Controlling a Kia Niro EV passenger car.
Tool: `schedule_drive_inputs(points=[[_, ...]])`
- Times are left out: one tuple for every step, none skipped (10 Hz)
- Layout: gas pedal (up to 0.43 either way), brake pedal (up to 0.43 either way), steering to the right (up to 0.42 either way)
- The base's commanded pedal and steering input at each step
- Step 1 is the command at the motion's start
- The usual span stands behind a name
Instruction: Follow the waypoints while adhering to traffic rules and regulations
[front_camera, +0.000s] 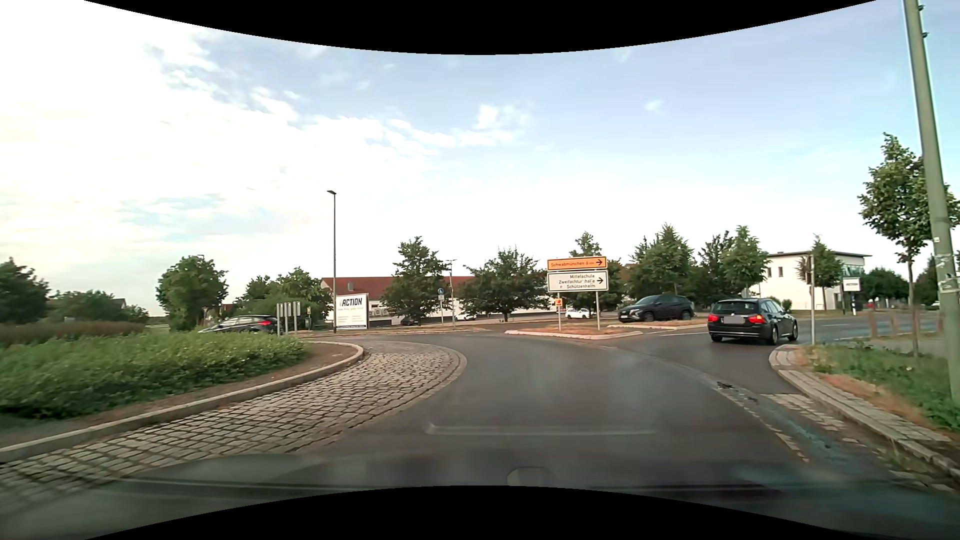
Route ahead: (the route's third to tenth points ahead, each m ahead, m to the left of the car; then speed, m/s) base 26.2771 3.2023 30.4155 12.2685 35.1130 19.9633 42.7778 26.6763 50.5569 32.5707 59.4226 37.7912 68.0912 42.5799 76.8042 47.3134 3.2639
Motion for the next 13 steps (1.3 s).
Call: schedule_drive_inputs(points=[[0.248,0.000,0.282],[0.248,0.000,0.253],[0.197,0.000,0.224],[0.197,0.000,0.209],[0.197,0.000,0.182],[0.197,0.000,0.144],[0.197,0.000,0.122],[0.197,0.000,0.102],[0.197,0.000,0.090],[0.197,0.000,0.080],[0.169,0.000,0.064],[0.169,0.000,0.049],[0.169,0.000,0.011]])
